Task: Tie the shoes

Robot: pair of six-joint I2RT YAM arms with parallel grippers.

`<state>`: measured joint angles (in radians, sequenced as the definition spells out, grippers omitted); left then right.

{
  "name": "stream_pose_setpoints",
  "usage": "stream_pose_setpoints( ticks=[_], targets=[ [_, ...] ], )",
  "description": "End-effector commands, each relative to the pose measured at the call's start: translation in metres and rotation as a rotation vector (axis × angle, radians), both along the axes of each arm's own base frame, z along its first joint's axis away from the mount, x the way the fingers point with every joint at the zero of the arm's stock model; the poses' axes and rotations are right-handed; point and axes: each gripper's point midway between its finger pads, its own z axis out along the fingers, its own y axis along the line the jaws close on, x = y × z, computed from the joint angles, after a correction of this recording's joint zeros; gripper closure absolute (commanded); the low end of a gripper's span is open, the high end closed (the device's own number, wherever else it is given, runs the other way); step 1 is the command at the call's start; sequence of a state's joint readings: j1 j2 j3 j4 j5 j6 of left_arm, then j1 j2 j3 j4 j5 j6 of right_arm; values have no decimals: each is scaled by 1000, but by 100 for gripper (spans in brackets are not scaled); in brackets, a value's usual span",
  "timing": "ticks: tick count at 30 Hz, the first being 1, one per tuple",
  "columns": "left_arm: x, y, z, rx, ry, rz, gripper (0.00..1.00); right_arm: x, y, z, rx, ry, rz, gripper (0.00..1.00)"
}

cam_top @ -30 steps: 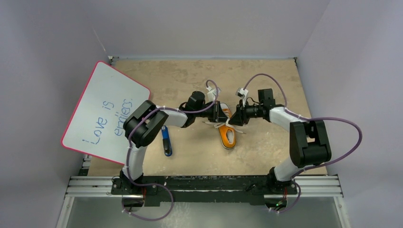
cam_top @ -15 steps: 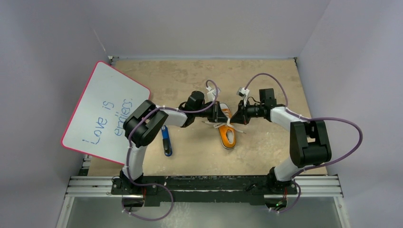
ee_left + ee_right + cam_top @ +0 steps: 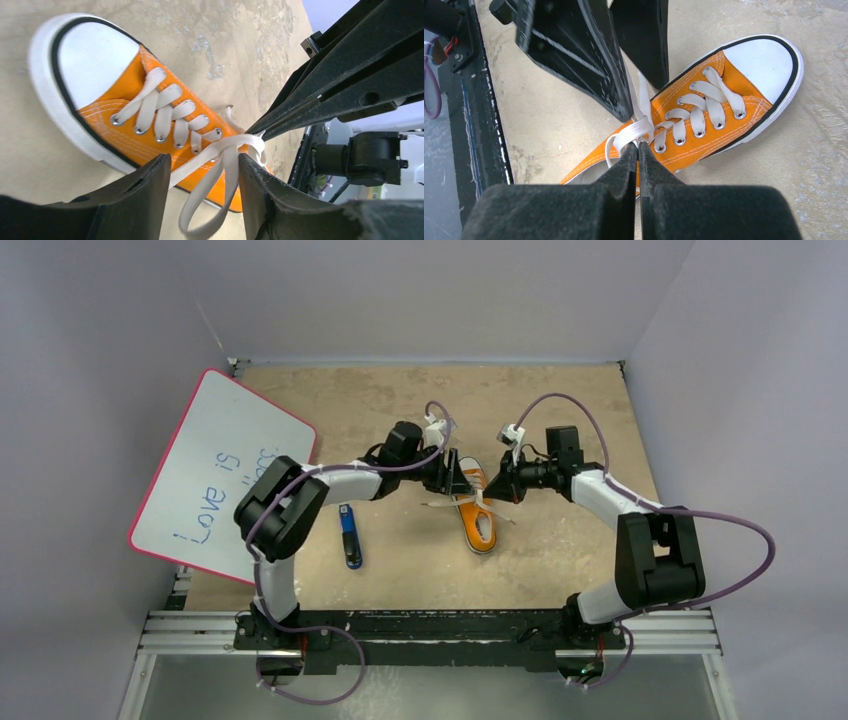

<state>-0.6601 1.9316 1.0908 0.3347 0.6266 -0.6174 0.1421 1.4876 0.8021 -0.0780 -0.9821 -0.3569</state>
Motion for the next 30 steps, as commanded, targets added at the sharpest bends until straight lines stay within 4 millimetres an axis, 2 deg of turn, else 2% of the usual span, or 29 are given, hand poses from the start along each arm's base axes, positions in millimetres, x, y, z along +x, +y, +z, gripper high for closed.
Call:
stream_pose_setpoints(
  ticks=[1, 4, 8, 17, 22, 27, 30],
  targets=[
    [6, 23, 8, 62, -77, 6, 47, -2, -1, 2, -10, -4, 0, 100],
    [1, 28, 1, 78, -60, -3, 44, -2, -1, 2, -12, -5, -2, 100],
    [6, 27, 8, 20, -42, 28, 47, -3, -2, 1, -15, -5, -4, 100],
    [4, 24, 8, -25, -3, 21, 65, -1, -4, 0, -33, -5, -23, 100],
    [0, 24, 3, -21, 20, 11, 83, 1, -4, 1, -32, 4, -33, 100],
    [-16, 28, -6, 8, 41, -18, 94, 1, -4, 5, -27, 28, -58, 100],
    [-26, 31, -12, 40, 47, -35, 100, 1, -6, 3, -37, 104, -112, 100]
  ],
)
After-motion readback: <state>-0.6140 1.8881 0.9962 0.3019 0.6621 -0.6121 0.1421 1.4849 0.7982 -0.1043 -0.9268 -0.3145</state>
